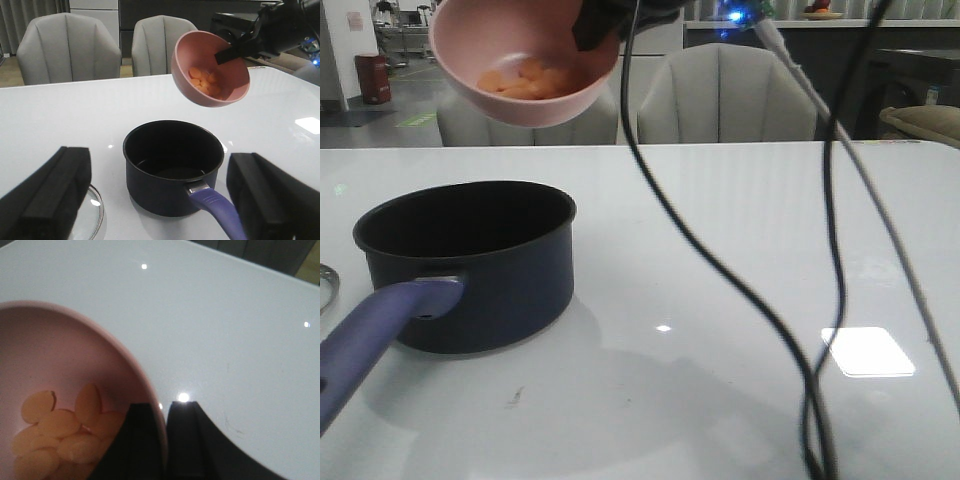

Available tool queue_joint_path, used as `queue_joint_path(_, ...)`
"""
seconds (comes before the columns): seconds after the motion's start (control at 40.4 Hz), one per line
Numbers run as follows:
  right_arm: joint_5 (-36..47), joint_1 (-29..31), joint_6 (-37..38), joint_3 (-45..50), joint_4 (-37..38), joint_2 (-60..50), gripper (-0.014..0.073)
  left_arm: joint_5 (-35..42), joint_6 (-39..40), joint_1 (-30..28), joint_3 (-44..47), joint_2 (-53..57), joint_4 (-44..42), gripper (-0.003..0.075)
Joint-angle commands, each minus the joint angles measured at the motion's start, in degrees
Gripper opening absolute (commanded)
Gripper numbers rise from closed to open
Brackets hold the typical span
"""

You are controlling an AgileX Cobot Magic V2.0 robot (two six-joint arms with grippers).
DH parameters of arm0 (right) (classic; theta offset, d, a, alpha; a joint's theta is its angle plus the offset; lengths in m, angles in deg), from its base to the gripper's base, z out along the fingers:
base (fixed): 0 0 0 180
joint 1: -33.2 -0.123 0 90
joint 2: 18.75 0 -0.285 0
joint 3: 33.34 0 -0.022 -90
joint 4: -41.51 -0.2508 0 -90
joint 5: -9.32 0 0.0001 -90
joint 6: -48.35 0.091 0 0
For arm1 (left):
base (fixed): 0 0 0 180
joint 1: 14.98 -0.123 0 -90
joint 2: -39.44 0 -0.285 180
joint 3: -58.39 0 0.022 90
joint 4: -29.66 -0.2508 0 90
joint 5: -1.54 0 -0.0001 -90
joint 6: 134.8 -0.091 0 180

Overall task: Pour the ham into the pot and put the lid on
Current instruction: 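Lift the pink bowl with the right gripper toward the pot, then tilt the pink bowl over the pot to pour the orange slices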

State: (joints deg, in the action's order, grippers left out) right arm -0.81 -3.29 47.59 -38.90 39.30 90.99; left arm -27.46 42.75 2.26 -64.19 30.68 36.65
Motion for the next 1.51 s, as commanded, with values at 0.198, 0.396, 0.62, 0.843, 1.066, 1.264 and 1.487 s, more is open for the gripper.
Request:
queue_joint_path(0.198, 25.4, -1.6, -4.5, 7.6, 6.7, -3.1, 0.0135, 4.2, 0.2, 0.5, -1.5, -0.8, 0.7, 0.0603)
queue_joint_path(0.396, 30.7, -2.5, -15.5, 8.5, 6.5, -2.2, 0.0135, 4.2, 0.2, 0.5, -1.5, -0.8, 0.7, 0.0603)
queue_joint_path(0.62, 34.8, -4.5, -30.0, 8.6, 4.8, -0.1, 0.0135, 4.2, 0.2, 0.5, -1.5, -0.8, 0.7, 0.0603)
queue_joint_path(0.843, 40.3, -8.0, -48.5, 8.6, 0.2, 3.6, 0.0135, 4.2, 0.2, 0.5, -1.5, -0.8, 0.7, 0.0603)
queue_joint_path(1.066, 53.1, -10.8, -65.9, 8.6, -10.1, 7.4, 0.0135, 4.2, 0.2, 0.5, -1.5, -0.8, 0.7, 0.0603)
queue_joint_path(1.264, 65.5, -11.8, -74.3, 11.1, -11.0, 10.0, 0.0135, 4.2, 0.2, 0.5, -1.5, -0.8, 0.7, 0.0603)
queue_joint_path(1.487, 82.0, -11.8, -81.4, 14.6, -7.6, 12.2, 0.0135, 4.2, 0.2, 0.5, -1.5, -0.8, 0.7, 0.0603)
